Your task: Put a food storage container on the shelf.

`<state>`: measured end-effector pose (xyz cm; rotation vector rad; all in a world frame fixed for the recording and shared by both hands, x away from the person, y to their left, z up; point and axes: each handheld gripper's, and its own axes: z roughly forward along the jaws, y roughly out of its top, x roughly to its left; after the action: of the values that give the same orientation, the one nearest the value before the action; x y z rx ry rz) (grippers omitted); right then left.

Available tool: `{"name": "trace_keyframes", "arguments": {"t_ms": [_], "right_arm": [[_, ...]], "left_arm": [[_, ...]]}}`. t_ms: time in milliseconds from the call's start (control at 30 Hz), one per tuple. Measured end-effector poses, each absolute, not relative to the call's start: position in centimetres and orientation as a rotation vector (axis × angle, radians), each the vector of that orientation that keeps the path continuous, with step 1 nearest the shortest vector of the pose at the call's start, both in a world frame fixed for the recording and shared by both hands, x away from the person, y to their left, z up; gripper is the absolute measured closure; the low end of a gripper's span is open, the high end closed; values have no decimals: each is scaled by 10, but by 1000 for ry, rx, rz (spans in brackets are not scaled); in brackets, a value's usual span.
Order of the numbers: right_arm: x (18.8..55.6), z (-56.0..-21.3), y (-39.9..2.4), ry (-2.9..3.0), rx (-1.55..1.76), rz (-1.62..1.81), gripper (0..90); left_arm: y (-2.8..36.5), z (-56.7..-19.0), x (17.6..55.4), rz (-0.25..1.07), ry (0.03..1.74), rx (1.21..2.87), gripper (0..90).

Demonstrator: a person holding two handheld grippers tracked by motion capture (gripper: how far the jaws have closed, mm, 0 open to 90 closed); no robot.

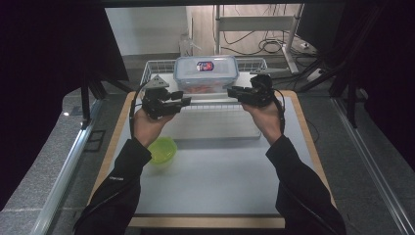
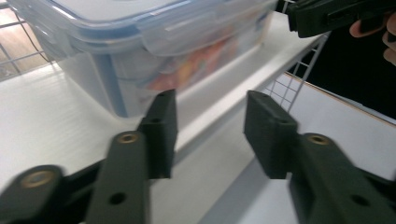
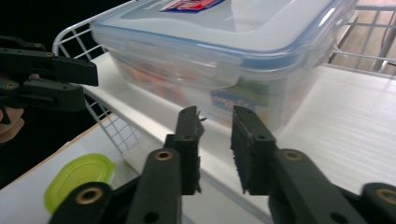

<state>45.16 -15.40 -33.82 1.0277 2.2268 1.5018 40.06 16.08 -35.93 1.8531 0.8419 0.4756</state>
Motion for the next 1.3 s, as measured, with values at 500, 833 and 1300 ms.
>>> {"name": "trace_keyframes", "arguments": {"t_ms": [500, 833, 1300], "right_arm": [[410, -349, -151, 2298, 890, 1450, 364], [383, -371, -154, 2323, 828, 1437, 190], [351, -406, -173, 2380, 799, 1378, 17]], "left_arm": [[160, -379, 352, 434, 764, 1858, 198], [157, -404, 323, 428, 769, 1888, 82], [152, -440, 285, 416, 725, 1920, 22]]}}
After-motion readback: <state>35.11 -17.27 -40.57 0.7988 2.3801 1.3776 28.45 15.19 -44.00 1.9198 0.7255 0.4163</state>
